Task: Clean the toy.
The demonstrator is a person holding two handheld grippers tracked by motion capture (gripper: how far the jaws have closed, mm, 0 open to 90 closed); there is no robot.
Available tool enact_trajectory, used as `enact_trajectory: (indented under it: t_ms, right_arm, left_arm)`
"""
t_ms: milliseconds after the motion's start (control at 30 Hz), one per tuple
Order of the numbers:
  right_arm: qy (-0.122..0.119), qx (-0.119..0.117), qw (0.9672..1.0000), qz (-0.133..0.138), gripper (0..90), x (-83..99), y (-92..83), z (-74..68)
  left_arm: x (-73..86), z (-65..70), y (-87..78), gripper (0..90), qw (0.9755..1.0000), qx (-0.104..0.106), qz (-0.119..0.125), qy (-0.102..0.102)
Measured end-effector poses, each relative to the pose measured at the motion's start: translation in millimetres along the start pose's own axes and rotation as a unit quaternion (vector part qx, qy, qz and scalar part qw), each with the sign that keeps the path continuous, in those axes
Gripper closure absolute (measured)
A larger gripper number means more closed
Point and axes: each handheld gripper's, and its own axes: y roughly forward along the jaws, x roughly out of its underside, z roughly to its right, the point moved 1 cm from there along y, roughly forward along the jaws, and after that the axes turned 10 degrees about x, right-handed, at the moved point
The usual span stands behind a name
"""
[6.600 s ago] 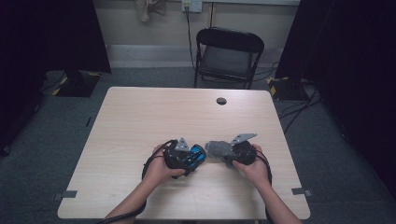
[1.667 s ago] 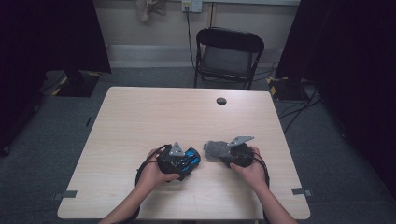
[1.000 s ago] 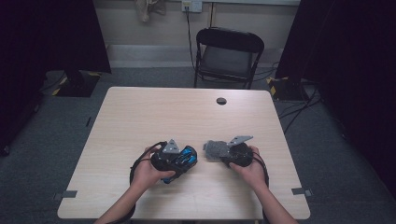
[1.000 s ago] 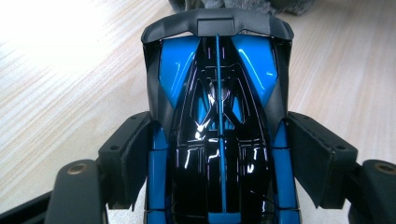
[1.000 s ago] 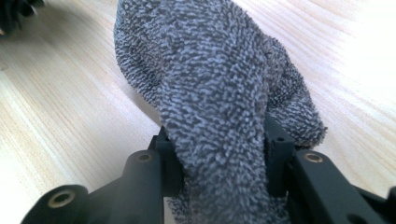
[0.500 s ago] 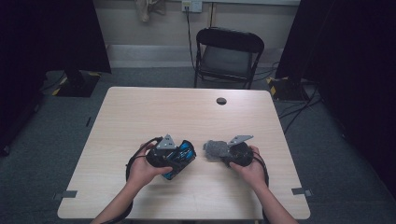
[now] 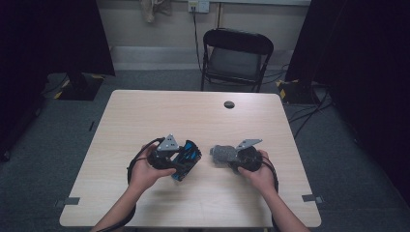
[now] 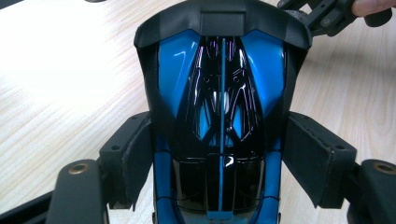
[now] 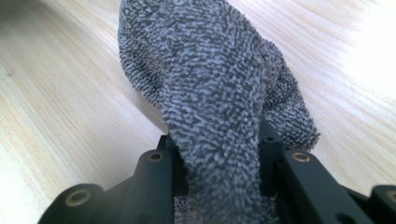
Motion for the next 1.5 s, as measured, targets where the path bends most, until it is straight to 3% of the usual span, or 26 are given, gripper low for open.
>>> enact_trajectory:
  t_ms: [267,433,567,767,1267,1333,1367,1400,1500]
  right_arm:
    - [0.006,-0.008,0.9999,0.003,68.7,-1.8,-0.7,1.3]
    - [0.005,-0.010,0.9999,0.000,68.6,-2.7,1.0,-0.1]
    - [0.005,-0.011,0.9999,0.001,68.5,-2.9,1.7,-0.3]
    - [0.004,-0.011,0.9999,0.000,68.5,-1.9,2.0,-0.7]
    - [-0.002,-0.006,1.0000,-0.002,68.3,-1.0,3.6,-2.9]
    - [-0.002,-0.006,1.0000,-0.002,68.3,-1.0,3.6,-3.0]
    - [-0.002,-0.006,1.0000,-0.002,68.2,-0.9,3.8,-3.0]
    - [-0.002,-0.006,1.0000,-0.002,68.2,-0.9,3.8,-3.0]
    - [-0.001,-0.006,1.0000,-0.002,68.1,-0.3,4.3,-3.2]
  left_arm:
    - [-2.9,-1.2,-3.5,27.4,1.0000,0.006,-0.005,-0.002]
    - [-2.8,-2.7,5.7,27.4,0.9998,0.001,-0.022,0.000]
    - [3.3,-4.8,25.0,27.3,0.9984,0.010,-0.054,-0.008]
    - [15.5,-6.3,43.0,27.9,0.9966,0.015,-0.079,-0.016]
    - [18.5,-2.6,45.5,27.6,0.9962,0.002,-0.087,-0.013]
    - [17.6,-2.3,45.8,25.9,0.9957,0.000,-0.091,-0.018]
    - [16.7,-3.0,47.3,20.3,0.9954,-0.013,-0.092,-0.023]
    - [16.7,-3.0,47.3,16.1,0.9954,-0.013,-0.092,-0.023]
    - [17.5,-4.3,55.5,16.4,0.9935,-0.012,-0.105,-0.044]
